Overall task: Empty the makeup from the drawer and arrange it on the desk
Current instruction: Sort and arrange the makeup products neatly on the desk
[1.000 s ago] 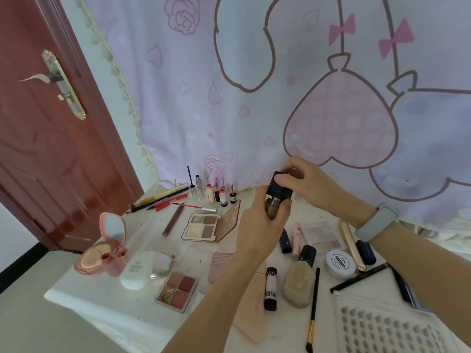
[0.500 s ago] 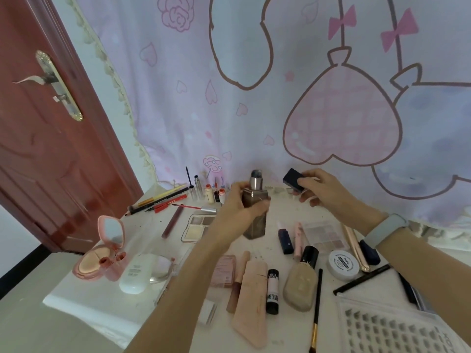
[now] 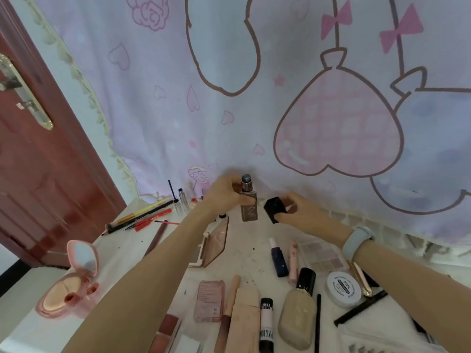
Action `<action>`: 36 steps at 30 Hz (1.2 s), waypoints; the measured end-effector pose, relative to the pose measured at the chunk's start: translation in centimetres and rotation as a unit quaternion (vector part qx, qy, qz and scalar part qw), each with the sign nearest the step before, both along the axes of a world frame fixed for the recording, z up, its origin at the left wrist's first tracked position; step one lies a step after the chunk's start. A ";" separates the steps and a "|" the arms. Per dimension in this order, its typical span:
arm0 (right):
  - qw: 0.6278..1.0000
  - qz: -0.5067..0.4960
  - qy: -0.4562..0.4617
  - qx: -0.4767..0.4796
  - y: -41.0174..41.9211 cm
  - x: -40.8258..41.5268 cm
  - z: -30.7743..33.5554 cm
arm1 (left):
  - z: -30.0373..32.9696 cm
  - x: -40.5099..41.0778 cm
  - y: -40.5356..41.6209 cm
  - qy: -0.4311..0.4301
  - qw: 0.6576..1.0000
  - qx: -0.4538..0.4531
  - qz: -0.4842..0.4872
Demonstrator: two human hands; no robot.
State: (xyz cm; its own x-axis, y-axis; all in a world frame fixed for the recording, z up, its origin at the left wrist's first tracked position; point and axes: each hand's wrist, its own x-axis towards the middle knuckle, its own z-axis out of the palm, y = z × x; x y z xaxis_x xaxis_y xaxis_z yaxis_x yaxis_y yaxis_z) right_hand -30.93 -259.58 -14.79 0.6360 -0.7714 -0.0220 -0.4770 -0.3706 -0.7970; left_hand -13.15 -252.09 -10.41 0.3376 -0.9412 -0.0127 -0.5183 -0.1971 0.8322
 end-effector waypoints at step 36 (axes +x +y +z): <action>0.912 0.126 0.228 -0.315 5.2 0.1 -1.4 | -1.3 -4.6 7.3 -0.264 0.953 -0.131 0.072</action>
